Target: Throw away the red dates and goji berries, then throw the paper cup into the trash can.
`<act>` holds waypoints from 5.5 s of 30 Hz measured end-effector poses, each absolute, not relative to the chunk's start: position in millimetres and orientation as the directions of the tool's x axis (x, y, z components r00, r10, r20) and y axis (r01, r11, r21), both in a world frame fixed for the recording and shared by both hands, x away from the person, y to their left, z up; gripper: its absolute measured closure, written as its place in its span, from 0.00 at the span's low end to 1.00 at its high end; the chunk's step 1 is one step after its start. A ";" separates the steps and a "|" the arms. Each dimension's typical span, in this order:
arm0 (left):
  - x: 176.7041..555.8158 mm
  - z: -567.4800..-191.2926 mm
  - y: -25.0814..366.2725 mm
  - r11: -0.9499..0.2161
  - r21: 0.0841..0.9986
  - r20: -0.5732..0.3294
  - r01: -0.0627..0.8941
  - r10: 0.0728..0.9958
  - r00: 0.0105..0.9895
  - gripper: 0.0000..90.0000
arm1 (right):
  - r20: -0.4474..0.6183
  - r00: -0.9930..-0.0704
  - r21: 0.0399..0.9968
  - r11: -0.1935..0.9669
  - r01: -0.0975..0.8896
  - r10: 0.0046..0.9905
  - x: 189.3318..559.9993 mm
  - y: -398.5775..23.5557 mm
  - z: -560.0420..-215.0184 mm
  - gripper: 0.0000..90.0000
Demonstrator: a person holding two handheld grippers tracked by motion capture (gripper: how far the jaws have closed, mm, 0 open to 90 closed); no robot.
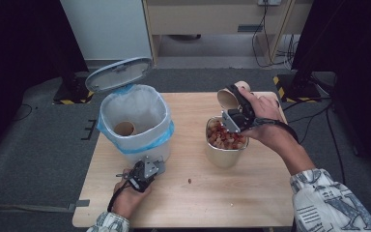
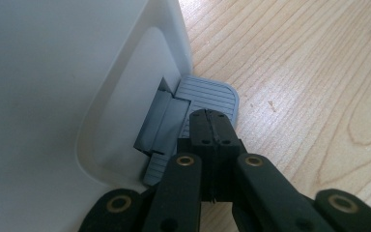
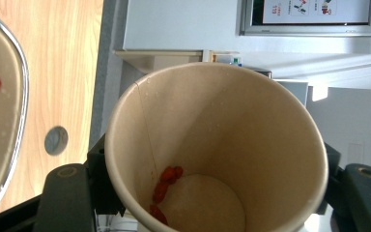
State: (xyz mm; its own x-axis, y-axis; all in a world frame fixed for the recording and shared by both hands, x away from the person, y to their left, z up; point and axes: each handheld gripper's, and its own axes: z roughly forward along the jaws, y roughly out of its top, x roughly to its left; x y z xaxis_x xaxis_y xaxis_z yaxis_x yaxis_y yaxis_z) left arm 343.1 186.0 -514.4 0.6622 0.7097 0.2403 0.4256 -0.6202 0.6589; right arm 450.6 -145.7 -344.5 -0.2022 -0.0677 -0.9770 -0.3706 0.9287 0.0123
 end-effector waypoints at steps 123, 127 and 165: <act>343.5 -514.2 186.8 -0.617 0.660 0.235 0.428 0.711 0.663 1.00 | -0.405 -0.749 0.889 0.415 -0.191 0.524 458.0 -76.1 -281.3 0.33; 343.5 -514.3 186.9 -0.616 0.661 0.233 0.429 0.712 0.662 1.00 | -0.374 -0.769 0.903 0.392 -0.175 0.519 457.9 -69.7 -278.1 0.33; 343.5 -514.6 187.1 -0.611 0.664 0.228 0.431 0.714 0.662 1.00 | -0.240 -0.853 0.938 0.338 -0.080 0.464 462.1 -5.3 -284.2 0.32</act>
